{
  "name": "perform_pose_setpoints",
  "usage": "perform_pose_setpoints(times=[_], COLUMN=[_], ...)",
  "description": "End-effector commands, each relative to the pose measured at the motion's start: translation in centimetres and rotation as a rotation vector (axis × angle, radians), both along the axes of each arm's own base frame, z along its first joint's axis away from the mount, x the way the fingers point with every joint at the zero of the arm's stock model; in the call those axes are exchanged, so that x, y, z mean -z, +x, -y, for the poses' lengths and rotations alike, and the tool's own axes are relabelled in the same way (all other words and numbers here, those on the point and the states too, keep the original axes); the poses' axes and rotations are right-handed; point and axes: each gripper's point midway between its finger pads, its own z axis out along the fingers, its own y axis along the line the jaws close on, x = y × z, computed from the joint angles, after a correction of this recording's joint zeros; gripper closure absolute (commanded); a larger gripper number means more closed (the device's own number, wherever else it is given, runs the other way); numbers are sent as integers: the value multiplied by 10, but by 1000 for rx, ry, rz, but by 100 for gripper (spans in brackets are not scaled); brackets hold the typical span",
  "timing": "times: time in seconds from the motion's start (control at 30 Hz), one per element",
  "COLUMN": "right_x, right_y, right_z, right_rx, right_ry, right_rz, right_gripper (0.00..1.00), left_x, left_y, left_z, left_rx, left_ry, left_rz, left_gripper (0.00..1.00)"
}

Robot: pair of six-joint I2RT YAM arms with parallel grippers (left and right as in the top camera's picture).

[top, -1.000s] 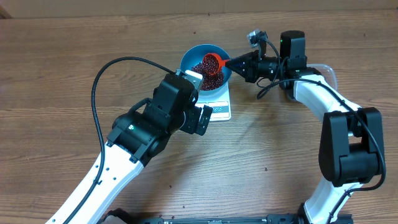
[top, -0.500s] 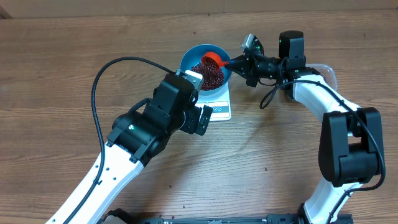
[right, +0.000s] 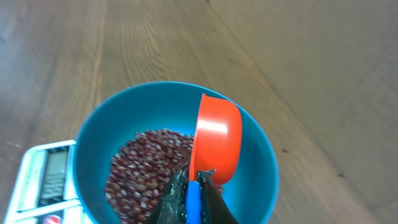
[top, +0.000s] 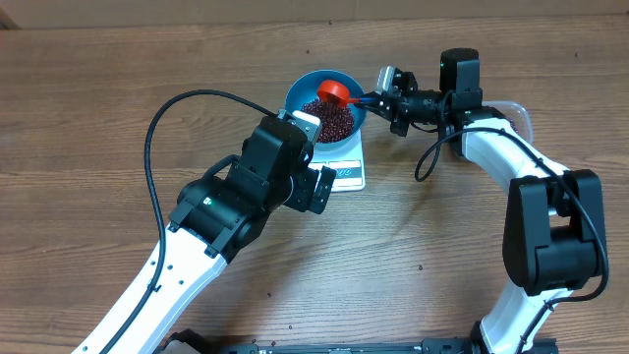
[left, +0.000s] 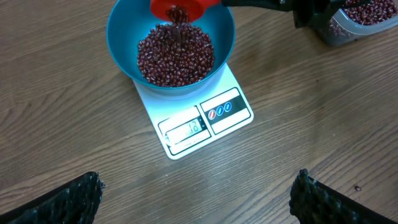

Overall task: Scoop item into bowl and weigh 150g on scale
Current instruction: 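Tilt the scoop with the right gripper to pour beans into the bowl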

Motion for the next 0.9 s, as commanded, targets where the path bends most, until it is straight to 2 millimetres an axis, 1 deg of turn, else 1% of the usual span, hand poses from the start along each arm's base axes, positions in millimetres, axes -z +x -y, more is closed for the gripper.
perform_pose_setpoints(times=[0.0,0.2,0.43,0.53,0.7,0.8,0.83,0.87], right_x=[4,4,-1,-6,-9,-17,-26,-28], right_y=[8,8,1,-7,-12,-16,-21,-22], right_z=[3,3,-2,-6,-8,-7,-6,-6], right_rx=[27,25,-16,-63,-60,-60,-60,-60], right_ry=[-54,-53,-15,21,49,48,48,48], right_rz=[65,64,49,45,-19,-23,-28,-28], right_gripper=[96,96,96,96,96,96,96,96], left_x=[1,1,1,1,1,1,1,1], left_y=[1,1,1,1,1,1,1,1], left_z=[2,2,2,2,2,2,2,2], left_rx=[7,7,7,7,7,7,7,7], left_ry=[-3,-3,-3,-3,-3,-3,-3,-3], left_rz=[-3,-3,-3,-3,-3,-3,-3,-3], left_gripper=[0,0,0,0,1,0,0,0])
